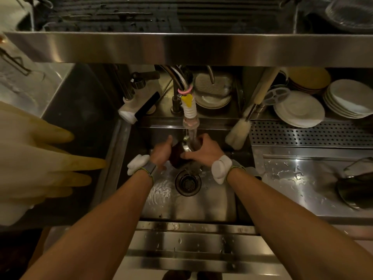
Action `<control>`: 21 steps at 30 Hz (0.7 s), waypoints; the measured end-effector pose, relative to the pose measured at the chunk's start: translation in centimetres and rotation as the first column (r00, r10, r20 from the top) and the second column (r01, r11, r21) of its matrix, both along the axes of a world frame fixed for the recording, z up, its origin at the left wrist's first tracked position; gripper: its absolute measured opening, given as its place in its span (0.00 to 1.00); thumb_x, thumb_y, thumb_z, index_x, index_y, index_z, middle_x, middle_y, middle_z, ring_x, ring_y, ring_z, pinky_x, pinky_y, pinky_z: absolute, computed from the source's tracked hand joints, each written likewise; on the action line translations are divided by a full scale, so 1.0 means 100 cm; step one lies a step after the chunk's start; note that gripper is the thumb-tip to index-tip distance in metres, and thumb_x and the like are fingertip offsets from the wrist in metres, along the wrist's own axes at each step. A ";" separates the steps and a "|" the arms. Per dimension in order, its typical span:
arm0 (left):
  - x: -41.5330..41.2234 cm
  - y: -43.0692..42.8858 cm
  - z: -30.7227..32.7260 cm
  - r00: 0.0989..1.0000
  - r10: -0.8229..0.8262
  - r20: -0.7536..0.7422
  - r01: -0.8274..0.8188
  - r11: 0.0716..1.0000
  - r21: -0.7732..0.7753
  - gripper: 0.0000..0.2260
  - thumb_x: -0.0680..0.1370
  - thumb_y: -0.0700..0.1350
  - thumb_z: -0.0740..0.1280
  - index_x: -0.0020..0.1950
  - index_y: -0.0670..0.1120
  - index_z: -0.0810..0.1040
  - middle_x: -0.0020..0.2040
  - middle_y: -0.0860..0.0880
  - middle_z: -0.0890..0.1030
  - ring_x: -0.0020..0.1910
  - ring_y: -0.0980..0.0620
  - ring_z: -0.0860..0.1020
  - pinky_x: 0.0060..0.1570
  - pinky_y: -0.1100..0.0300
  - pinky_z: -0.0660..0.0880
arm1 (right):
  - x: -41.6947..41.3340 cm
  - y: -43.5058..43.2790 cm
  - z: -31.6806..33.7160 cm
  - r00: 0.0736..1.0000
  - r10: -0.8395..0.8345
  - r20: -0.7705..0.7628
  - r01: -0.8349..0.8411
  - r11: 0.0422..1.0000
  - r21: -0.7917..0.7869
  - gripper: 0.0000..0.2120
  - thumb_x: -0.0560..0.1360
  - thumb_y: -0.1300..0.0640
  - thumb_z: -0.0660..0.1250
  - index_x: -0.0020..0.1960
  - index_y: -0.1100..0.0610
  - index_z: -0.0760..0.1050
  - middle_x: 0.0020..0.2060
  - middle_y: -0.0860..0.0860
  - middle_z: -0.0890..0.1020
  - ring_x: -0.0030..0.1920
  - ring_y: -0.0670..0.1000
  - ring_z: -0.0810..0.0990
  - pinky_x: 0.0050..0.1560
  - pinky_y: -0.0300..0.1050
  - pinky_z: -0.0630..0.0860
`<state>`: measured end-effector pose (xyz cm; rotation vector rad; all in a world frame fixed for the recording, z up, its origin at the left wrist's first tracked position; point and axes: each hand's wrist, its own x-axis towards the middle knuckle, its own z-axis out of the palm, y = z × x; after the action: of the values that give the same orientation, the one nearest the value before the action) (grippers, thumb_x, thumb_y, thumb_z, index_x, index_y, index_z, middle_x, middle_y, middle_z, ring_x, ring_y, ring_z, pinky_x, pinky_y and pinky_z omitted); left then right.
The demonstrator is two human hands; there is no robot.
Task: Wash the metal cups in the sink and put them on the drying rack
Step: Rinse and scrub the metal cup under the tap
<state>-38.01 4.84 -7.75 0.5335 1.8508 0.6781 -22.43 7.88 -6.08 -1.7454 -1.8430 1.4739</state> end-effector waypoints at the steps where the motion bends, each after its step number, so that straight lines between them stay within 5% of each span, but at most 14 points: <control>1: 0.003 0.000 0.000 1.000 -0.002 0.013 0.002 1.000 -0.001 0.28 0.80 0.63 0.52 0.62 0.42 0.75 0.57 0.42 0.76 0.55 0.43 0.75 0.55 0.43 0.73 | 0.006 0.001 -0.002 0.998 -0.064 -0.018 0.063 0.998 -0.020 0.40 0.63 0.46 0.78 0.68 0.56 0.64 0.57 0.50 0.75 0.56 0.52 0.76 0.56 0.45 0.76; 4: 0.007 -0.005 0.001 0.996 0.009 0.093 -0.008 1.000 -0.009 0.27 0.79 0.63 0.53 0.66 0.44 0.72 0.58 0.43 0.75 0.52 0.44 0.75 0.51 0.46 0.72 | 0.016 0.000 -0.005 0.929 -0.328 -0.172 0.298 0.937 -0.182 0.36 0.67 0.48 0.75 0.69 0.53 0.63 0.60 0.54 0.75 0.56 0.56 0.77 0.53 0.54 0.80; 8: 0.012 -0.008 0.001 0.972 0.067 0.223 -0.066 0.998 -0.014 0.29 0.76 0.68 0.54 0.66 0.49 0.72 0.63 0.45 0.76 0.56 0.44 0.76 0.58 0.42 0.73 | 0.014 -0.003 -0.002 0.801 -0.474 -0.366 0.291 0.843 -0.453 0.22 0.72 0.52 0.70 0.62 0.59 0.71 0.56 0.59 0.79 0.48 0.55 0.81 0.36 0.48 0.82; 12: 0.013 -0.008 0.001 0.965 0.076 0.249 -0.079 0.997 0.003 0.33 0.74 0.71 0.51 0.69 0.50 0.71 0.65 0.45 0.76 0.56 0.44 0.77 0.59 0.39 0.73 | 0.018 0.001 -0.009 0.713 -0.609 -0.348 0.384 0.754 -0.534 0.13 0.74 0.46 0.65 0.48 0.56 0.77 0.52 0.60 0.81 0.50 0.59 0.80 0.42 0.52 0.80; 17: 0.011 -0.010 0.006 0.959 0.173 0.225 -0.179 0.984 0.006 0.32 0.77 0.68 0.50 0.68 0.47 0.72 0.63 0.43 0.77 0.56 0.43 0.77 0.60 0.41 0.73 | 0.003 -0.002 -0.006 0.836 -0.413 -0.361 0.208 0.847 -0.489 0.14 0.74 0.48 0.66 0.51 0.58 0.77 0.51 0.59 0.81 0.51 0.59 0.80 0.41 0.50 0.81; 21: 0.000 -0.010 0.011 0.982 0.140 0.127 -0.144 0.989 0.022 0.32 0.77 0.68 0.49 0.71 0.48 0.68 0.66 0.45 0.73 0.59 0.42 0.76 0.56 0.41 0.74 | 0.007 0.003 -0.007 0.813 -0.492 -0.312 0.361 0.846 -0.392 0.20 0.72 0.51 0.70 0.60 0.58 0.73 0.55 0.57 0.80 0.47 0.53 0.80 0.39 0.48 0.81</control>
<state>-38.05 3.82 -6.64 0.3721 1.7740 0.8191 -21.71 8.17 -6.83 -1.6698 -0.9598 1.8190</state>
